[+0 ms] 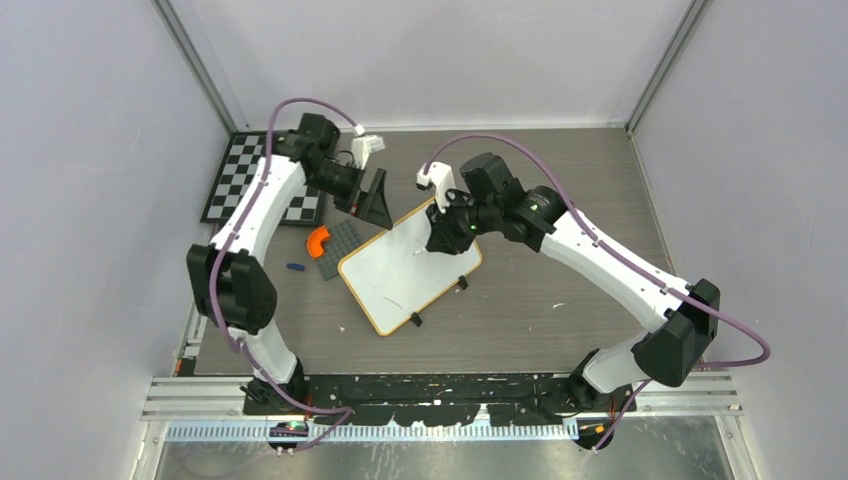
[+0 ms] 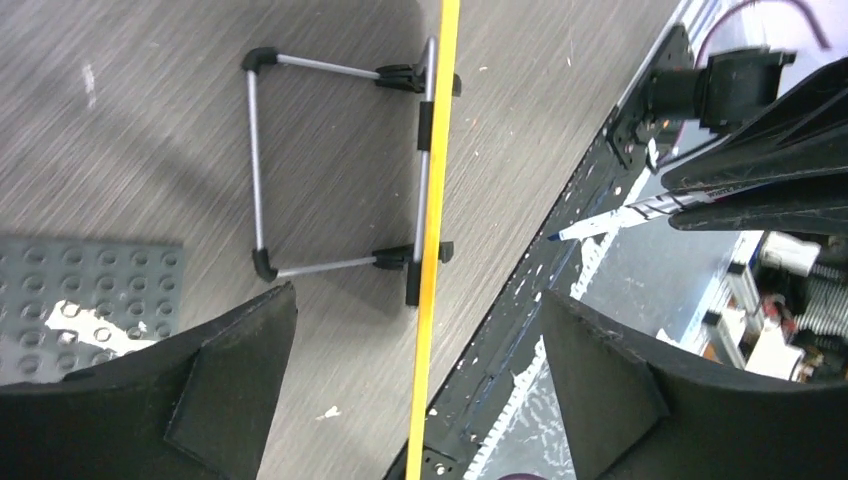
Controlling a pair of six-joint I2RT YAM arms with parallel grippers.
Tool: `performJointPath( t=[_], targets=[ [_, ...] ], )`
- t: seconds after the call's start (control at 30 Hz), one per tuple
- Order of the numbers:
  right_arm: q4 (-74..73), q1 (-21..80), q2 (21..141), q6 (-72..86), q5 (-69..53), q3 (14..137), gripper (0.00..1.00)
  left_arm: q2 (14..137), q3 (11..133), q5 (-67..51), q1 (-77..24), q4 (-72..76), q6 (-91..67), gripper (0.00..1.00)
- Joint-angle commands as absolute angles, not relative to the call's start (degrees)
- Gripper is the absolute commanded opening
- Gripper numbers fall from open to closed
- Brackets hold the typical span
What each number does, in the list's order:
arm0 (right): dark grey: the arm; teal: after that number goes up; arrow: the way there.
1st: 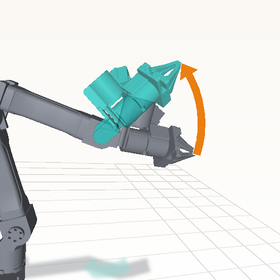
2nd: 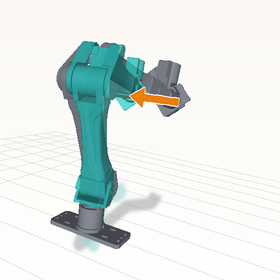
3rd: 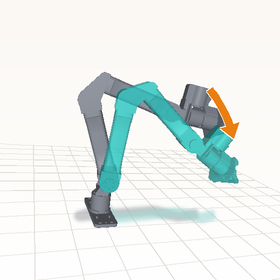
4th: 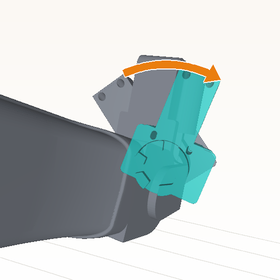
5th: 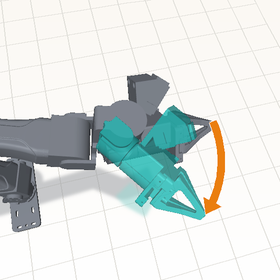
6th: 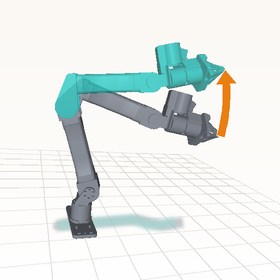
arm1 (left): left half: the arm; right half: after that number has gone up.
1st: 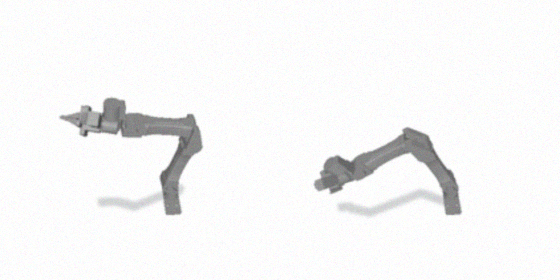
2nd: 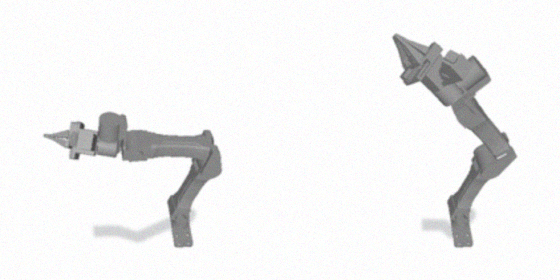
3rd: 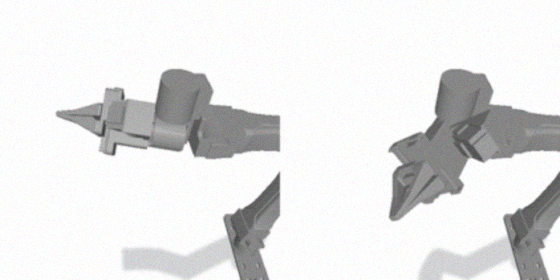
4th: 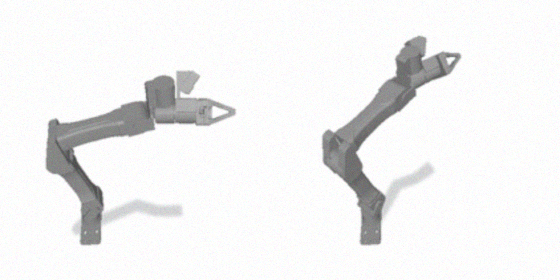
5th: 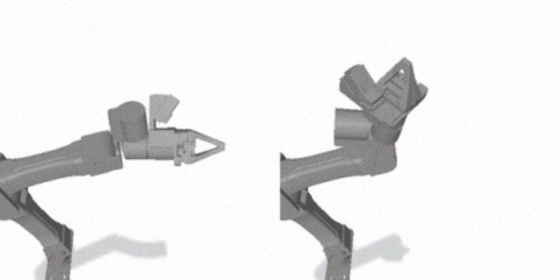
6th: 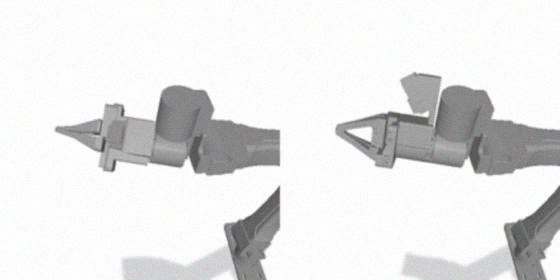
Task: Write a sentence on the whiteboard
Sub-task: Hold the whiteboard stand at the center of the board.
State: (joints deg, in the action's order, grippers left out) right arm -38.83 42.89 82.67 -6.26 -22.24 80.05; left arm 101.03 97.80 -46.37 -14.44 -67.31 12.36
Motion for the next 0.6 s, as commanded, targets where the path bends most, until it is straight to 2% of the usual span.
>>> performJointPath(
  t=[0.0,0.1,0.33,0.4,0.57],
  targets=[
    [-39.52,43.7,82.61,-8.6,-17.14,86.37,0.0,92.2,96.1,-44.73,-11.48,-66.01,11.85,0.96],
    [-40.45,43.69,82.36,-9.47,-15.02,87.73,0.0,87.4,92.44,-37.38,-11.04,-60.25,6.79,1.0],
    [-33.77,43.67,83.15,3.66,-13.5,89.39,0.0,73.14,77.14,-35.07,-10.63,-44.71,4.56,1.0],
    [-33.62,43.46,82.96,1.53,-17.63,88.97,0.0,71.25,76.11,-33.84,-10.63,-45.37,5.02,1.0],
    [-35.85,43.87,83.4,-2.45,-24.53,87.17,0.0,74.37,79.24,-39.37,-10.67,-56.17,10.85,1.0]
  ],
)
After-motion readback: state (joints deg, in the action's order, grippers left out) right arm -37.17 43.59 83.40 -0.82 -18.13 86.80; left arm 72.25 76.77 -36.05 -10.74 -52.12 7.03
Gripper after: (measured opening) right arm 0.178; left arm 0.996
